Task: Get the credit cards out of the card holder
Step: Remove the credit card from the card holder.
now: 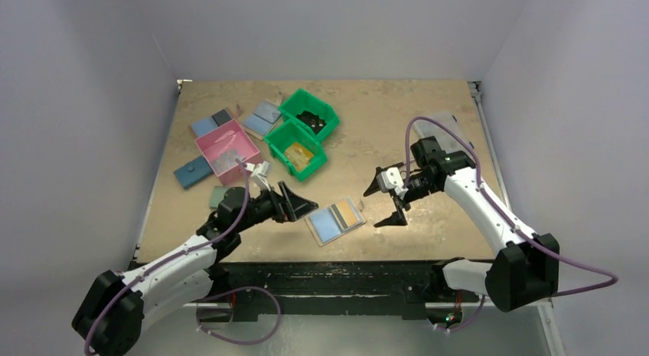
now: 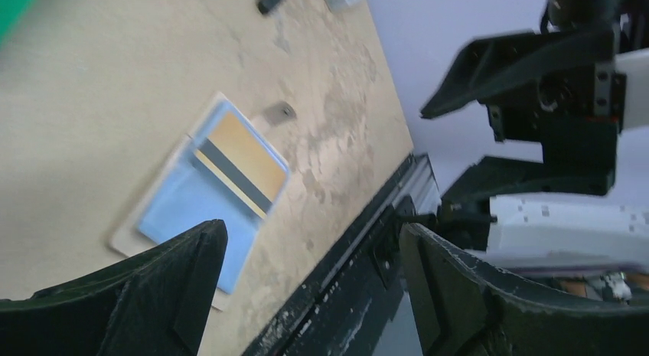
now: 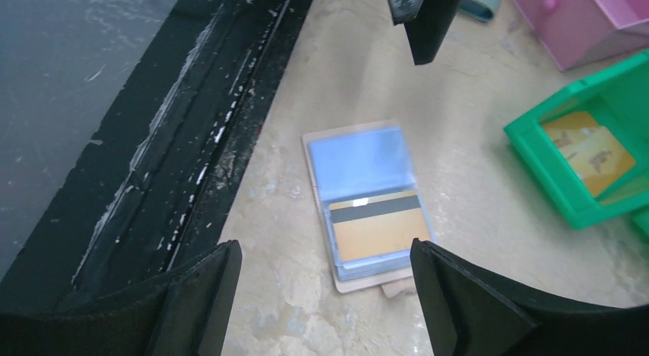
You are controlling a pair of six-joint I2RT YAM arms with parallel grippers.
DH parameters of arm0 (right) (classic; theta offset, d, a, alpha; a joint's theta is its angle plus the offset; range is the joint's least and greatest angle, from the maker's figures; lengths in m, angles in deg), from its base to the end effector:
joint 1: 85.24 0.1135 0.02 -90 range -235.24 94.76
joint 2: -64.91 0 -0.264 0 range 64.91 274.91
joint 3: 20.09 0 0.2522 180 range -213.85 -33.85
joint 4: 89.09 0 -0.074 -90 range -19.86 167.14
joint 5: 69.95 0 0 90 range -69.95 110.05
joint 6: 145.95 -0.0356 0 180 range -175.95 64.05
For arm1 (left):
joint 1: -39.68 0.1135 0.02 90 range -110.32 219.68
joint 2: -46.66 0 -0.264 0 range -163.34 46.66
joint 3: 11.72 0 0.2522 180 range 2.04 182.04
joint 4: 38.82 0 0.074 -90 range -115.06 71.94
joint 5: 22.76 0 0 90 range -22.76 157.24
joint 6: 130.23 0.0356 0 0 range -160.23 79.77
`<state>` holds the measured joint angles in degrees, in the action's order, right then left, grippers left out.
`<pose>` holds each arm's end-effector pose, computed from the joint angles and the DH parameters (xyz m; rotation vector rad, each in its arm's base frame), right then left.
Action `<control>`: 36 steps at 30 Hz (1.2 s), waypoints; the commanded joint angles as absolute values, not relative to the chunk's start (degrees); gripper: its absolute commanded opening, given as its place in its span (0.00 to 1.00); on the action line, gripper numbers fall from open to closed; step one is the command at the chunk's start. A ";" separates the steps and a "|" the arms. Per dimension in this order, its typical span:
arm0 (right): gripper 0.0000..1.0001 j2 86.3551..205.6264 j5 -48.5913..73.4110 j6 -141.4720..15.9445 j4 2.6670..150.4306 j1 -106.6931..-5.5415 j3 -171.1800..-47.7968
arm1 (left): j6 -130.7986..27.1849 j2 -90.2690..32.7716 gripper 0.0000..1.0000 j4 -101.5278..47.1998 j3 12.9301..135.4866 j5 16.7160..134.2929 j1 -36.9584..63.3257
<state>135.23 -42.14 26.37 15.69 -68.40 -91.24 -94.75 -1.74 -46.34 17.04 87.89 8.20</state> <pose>0.1896 0.0903 0.2785 -1.7700 1.2716 0.9408 0.1531 -0.1084 0.2036 -0.1096 1.9936 -1.3518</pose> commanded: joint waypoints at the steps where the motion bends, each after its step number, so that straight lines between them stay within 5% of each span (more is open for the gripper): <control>1: 0.91 135.84 -47.21 40.29 9.56 -68.57 -89.27 | -94.53 -4.71 0.88 -56.30 15.81 83.61 0.21; 14: 0.87 134.90 -34.62 2.52 35.70 -67.62 -85.74 | -97.04 -11.91 0.88 -71.57 10.41 70.60 -11.39; 36: 0.71 141.11 -25.90 -10.43 40.84 -60.87 -87.00 | -99.72 -19.94 0.84 -80.61 8.72 61.78 -18.48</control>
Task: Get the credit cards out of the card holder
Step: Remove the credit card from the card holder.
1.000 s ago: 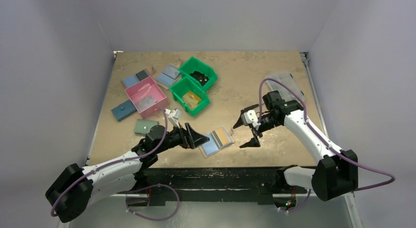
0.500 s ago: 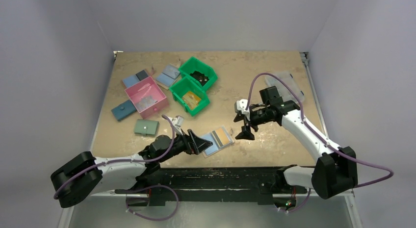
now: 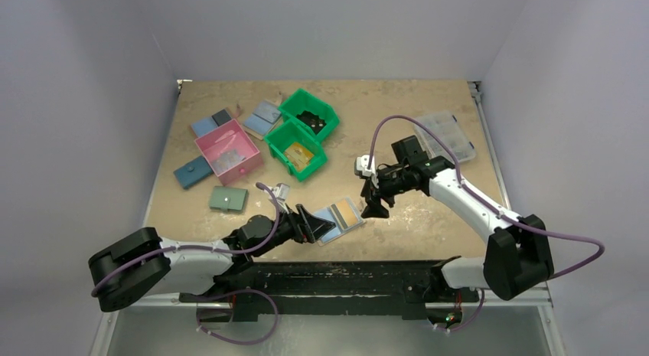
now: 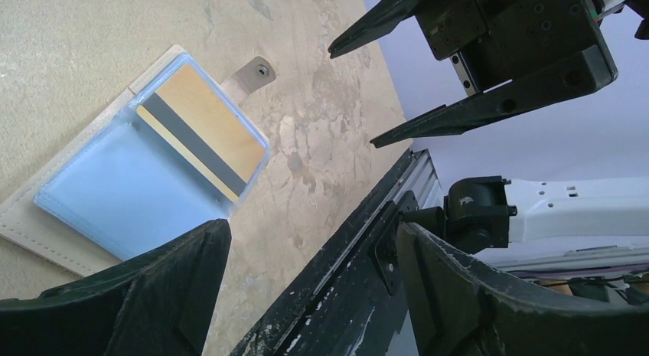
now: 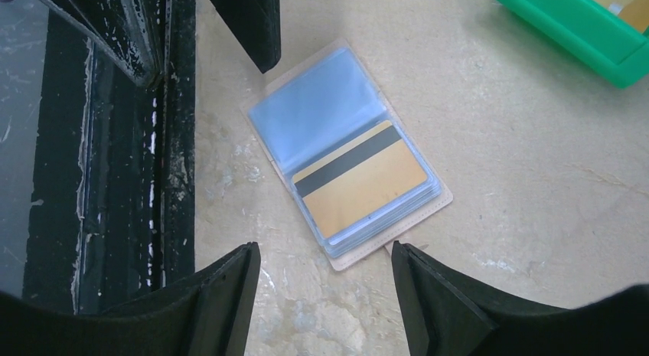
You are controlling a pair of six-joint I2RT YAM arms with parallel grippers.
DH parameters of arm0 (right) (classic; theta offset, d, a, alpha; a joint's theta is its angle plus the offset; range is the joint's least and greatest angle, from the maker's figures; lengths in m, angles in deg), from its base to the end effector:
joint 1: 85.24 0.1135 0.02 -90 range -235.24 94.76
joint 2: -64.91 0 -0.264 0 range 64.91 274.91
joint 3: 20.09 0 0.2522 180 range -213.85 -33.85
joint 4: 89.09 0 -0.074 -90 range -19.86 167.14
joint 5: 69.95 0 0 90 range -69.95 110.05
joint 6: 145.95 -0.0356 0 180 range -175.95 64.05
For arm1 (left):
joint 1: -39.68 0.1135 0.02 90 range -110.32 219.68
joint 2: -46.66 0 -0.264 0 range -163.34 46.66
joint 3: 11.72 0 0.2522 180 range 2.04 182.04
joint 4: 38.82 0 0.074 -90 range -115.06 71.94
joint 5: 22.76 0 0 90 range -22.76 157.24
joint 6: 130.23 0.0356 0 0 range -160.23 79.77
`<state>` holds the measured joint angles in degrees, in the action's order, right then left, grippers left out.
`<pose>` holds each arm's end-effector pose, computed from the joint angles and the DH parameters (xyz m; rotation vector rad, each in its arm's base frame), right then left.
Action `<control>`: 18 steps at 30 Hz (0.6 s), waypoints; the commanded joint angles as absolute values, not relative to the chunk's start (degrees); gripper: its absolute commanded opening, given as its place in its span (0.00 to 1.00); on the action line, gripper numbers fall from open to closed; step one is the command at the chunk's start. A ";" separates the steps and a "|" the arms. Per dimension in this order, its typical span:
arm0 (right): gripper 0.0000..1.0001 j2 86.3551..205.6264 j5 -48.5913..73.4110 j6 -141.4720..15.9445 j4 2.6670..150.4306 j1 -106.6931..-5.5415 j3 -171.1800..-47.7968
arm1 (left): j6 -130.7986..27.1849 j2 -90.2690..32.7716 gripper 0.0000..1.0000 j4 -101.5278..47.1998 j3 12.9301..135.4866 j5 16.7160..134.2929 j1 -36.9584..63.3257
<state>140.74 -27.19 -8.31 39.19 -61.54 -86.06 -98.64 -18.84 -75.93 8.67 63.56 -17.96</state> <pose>0.2189 0.1246 0.2399 -1.5864 1.7626 0.8845 0.1074 -0.1652 0.1598 -0.0671 1.9369 -1.3956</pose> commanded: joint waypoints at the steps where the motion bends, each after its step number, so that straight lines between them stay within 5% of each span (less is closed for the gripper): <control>1: 0.70 141.37 -25.77 -10.74 40.84 -60.82 -87.10 | -99.77 -20.27 0.84 -80.83 8.72 61.79 -18.50; 18: 0.59 146.14 -22.26 -15.68 42.62 -58.55 -88.12 | -101.44 -24.86 0.82 -84.77 9.07 61.20 -18.94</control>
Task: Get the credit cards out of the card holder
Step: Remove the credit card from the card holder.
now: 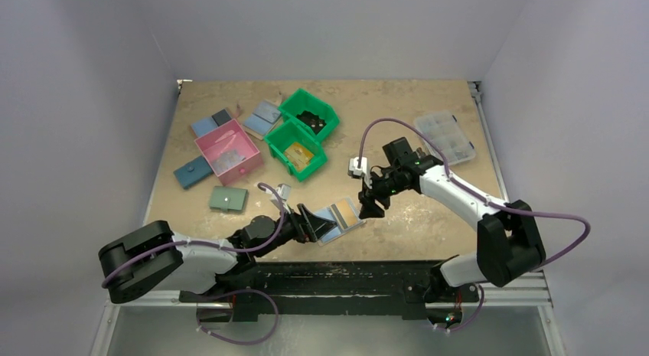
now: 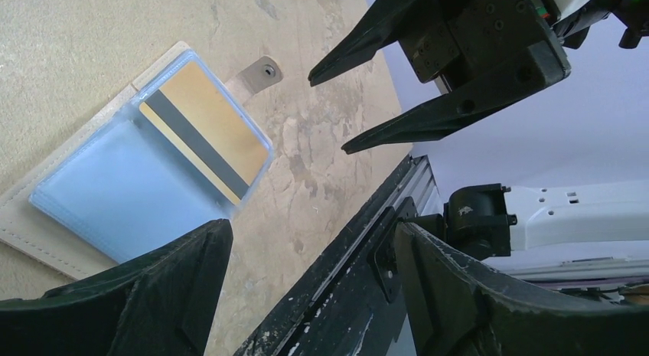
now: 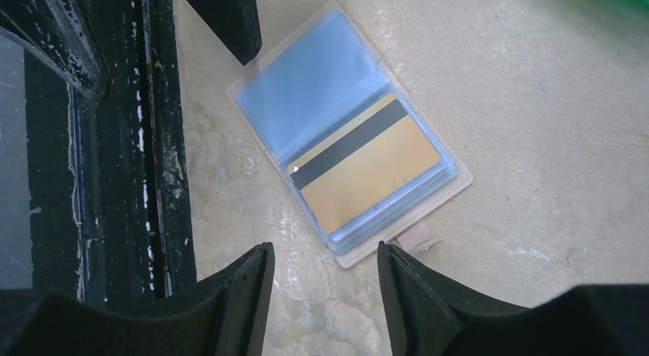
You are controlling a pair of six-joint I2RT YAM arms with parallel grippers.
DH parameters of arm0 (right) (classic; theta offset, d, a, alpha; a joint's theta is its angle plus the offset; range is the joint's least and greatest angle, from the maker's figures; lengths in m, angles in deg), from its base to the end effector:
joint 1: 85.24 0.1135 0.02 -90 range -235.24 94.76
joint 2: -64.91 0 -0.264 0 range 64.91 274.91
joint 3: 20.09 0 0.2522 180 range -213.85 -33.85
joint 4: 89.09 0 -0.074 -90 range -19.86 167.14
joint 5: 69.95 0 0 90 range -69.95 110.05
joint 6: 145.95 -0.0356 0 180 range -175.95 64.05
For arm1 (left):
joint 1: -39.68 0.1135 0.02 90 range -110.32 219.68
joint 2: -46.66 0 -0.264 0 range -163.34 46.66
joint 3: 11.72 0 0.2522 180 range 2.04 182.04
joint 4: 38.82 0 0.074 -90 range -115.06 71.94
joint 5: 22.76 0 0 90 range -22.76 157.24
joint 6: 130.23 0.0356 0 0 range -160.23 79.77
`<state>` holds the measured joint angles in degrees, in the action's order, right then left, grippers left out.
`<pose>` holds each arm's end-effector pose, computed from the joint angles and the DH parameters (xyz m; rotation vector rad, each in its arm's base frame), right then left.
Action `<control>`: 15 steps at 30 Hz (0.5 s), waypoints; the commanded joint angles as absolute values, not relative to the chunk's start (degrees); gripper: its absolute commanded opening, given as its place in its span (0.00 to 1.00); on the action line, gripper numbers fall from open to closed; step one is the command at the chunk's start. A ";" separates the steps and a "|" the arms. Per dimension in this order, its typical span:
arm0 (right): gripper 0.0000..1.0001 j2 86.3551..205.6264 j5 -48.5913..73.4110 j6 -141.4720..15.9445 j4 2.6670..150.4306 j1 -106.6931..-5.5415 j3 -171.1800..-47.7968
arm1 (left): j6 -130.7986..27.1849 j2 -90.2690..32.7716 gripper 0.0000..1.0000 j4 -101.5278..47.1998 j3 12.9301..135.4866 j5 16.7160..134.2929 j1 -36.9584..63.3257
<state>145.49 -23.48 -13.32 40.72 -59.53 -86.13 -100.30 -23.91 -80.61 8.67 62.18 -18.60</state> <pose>0.2268 0.1364 0.2204 -1.5651 1.9133 0.8911 0.1089 -0.1702 0.1528 -0.1046 1.9450 -1.3989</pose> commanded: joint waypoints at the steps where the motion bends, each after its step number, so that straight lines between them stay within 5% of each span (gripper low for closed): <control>1: 0.56 146.47 -21.86 -16.02 42.80 -58.39 -88.21 | -101.60 -25.28 0.82 -85.01 9.16 61.20 -18.94; 15: 0.25 150.37 -18.51 -23.46 47.55 -57.32 -88.92 | -104.48 -32.21 0.71 -90.37 10.13 61.11 -19.12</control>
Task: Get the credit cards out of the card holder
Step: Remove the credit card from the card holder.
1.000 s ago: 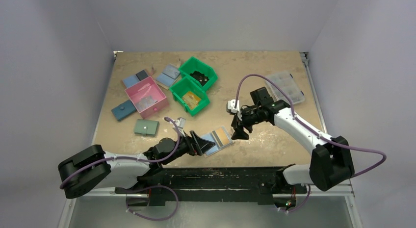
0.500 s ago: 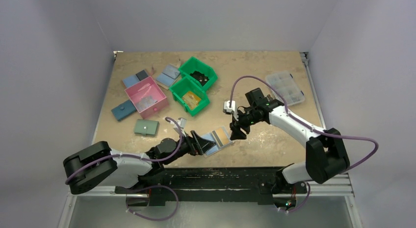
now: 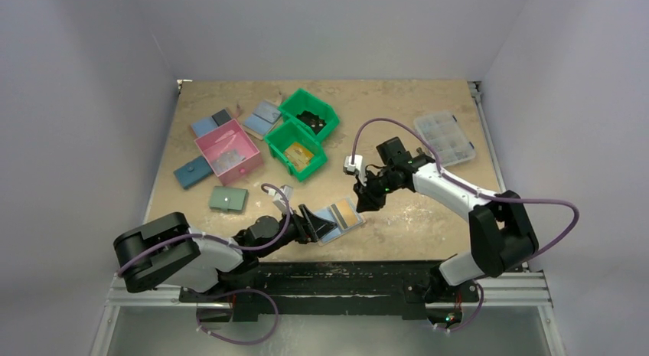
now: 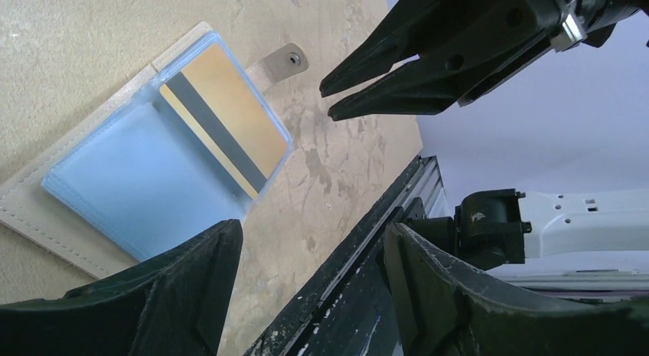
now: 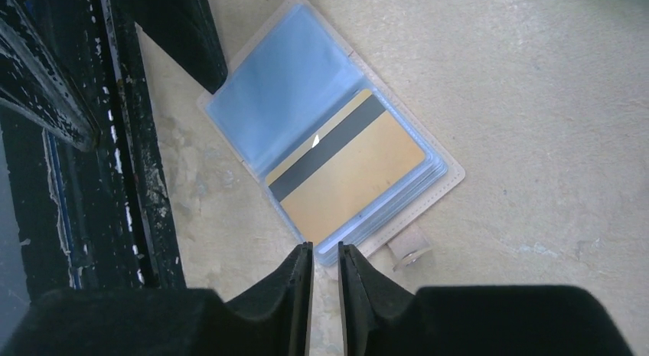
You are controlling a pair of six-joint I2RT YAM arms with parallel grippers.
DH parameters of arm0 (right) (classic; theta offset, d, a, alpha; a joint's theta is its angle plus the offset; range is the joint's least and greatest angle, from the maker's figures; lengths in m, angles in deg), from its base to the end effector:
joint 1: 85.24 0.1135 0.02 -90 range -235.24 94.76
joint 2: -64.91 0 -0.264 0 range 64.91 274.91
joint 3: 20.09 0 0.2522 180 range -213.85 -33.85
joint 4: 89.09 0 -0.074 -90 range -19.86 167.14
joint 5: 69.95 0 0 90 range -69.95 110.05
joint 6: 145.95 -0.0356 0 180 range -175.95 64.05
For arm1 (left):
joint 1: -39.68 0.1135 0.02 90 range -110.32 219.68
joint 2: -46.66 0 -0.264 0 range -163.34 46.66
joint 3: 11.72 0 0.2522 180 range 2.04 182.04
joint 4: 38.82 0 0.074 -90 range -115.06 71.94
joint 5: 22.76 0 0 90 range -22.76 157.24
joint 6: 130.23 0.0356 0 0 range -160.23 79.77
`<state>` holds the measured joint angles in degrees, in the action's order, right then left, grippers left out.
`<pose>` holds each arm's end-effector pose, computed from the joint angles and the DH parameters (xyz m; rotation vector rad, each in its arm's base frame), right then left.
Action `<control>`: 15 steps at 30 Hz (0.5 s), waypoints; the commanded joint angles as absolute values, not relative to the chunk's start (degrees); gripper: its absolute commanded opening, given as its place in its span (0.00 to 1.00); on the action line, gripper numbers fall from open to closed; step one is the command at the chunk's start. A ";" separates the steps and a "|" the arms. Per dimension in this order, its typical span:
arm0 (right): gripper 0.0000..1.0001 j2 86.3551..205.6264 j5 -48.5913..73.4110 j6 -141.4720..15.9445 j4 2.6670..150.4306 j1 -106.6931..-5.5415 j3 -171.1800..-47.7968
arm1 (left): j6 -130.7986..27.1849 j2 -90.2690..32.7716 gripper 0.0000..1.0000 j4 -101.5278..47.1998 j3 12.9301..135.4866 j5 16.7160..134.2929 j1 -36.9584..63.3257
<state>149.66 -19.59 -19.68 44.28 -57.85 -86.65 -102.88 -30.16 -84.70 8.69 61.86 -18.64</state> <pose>0.2369 0.1483 0.2059 -1.5049 2.0388 0.8640 0.1115 -0.1743 0.1405 -0.1531 1.9893 -1.3960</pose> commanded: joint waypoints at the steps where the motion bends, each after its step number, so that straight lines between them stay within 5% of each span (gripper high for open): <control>1: 0.21 150.89 -18.17 -24.05 47.87 -57.30 -89.08 | -104.67 -32.83 0.71 -90.85 10.31 61.05 -19.12; 15: 0.06 156.48 -11.61 -33.29 53.03 -55.89 -89.64 | -108.10 -37.75 0.49 -75.23 18.04 55.44 -19.12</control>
<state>156.02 -14.08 -30.06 50.34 -56.36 -87.31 -106.29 -38.09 -82.47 14.95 58.99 -18.90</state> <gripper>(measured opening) 0.071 0.530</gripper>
